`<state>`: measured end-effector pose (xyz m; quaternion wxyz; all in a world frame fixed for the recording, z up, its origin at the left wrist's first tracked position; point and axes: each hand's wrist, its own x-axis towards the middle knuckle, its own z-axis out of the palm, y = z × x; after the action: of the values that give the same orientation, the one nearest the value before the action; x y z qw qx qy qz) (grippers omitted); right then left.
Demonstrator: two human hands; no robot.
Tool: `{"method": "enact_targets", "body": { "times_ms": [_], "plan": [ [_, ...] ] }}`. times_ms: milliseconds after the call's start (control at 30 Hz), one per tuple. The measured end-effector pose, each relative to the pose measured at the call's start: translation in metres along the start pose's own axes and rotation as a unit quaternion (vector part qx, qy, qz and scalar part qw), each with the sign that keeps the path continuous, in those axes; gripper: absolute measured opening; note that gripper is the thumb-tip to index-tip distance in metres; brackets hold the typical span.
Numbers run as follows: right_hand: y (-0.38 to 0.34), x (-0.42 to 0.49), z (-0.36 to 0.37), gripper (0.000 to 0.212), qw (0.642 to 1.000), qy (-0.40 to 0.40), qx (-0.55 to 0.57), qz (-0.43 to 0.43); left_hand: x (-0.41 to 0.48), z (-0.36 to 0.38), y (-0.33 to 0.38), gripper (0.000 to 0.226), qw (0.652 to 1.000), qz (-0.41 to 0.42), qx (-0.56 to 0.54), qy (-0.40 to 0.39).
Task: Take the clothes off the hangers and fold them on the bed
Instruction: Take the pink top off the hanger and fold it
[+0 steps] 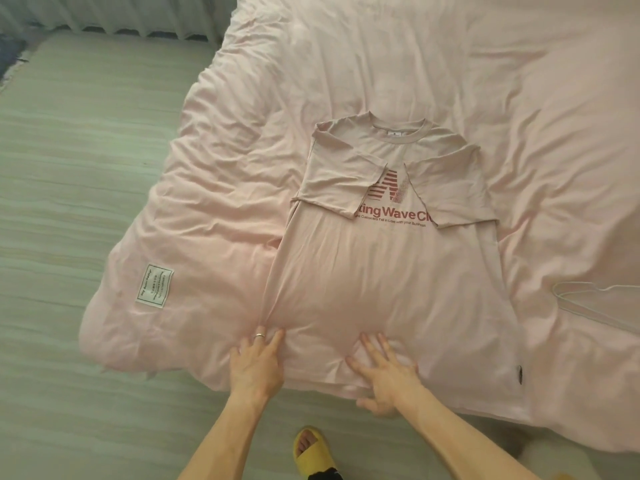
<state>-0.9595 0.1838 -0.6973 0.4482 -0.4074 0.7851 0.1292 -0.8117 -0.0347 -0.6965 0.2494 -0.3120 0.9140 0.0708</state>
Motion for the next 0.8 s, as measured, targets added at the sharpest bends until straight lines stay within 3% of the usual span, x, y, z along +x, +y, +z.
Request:
{"method": "enact_targets", "body": {
  "times_ms": [67, 133, 233, 300, 400, 467, 567, 633, 700, 800],
  "plan": [
    [0.004, -0.009, -0.02, 0.064, 0.996, 0.007, 0.091, 0.007, 0.001, -0.018, 0.008, 0.044, 0.993, -0.074, -0.088, -0.017],
    [0.012, -0.019, -0.031, 0.048, 0.968, 0.089, 0.227, 0.066, 0.002, -0.03, 0.01, 0.054, 0.961, -0.156, -0.228, -0.032],
    [0.052, -0.038, -0.023, 0.05, 0.855, 0.286, 0.345, 0.261, 0.009, -0.033, 0.006, 0.07, 0.906, -0.222, -0.36, -0.029],
    [0.086, -0.054, -0.01, 0.064, 0.776, 0.308, 0.393, 0.386, 0.016, -0.03, 0.001, 0.065, 0.902, -0.236, -0.358, -0.053],
    [0.133, -0.07, 0.011, 0.079, 0.687, 0.264, 0.478, 0.48, 0.024, -0.027, -0.001, 0.042, 0.914, -0.23, -0.328, -0.07],
    [0.159, -0.077, 0.025, 0.082, 0.69, 0.214, 0.489, 0.489, 0.027, -0.027, 0.004, 0.035, 0.922, -0.228, -0.306, -0.066],
    [0.181, -0.087, 0.037, 0.063, 0.718, 0.142, 0.52, 0.44, 0.026, -0.032, 0.023, 0.043, 0.908, -0.261, -0.318, -0.073],
    [0.192, -0.095, 0.032, 0.056, 0.715, 0.134, 0.547, 0.414, 0.026, -0.041, 0.036, 0.049, 0.904, -0.272, -0.322, -0.074],
    [0.205, -0.1, 0.018, 0.053, 0.687, 0.159, 0.595, 0.386, 0.027, -0.055, 0.043, 0.052, 0.898, -0.273, -0.336, -0.072],
    [0.227, -0.108, -0.008, 0.05, 0.589, 0.234, 0.688, 0.352, 0.038, -0.087, 0.044, 0.055, 0.876, -0.285, -0.387, -0.05]
  ]
}}
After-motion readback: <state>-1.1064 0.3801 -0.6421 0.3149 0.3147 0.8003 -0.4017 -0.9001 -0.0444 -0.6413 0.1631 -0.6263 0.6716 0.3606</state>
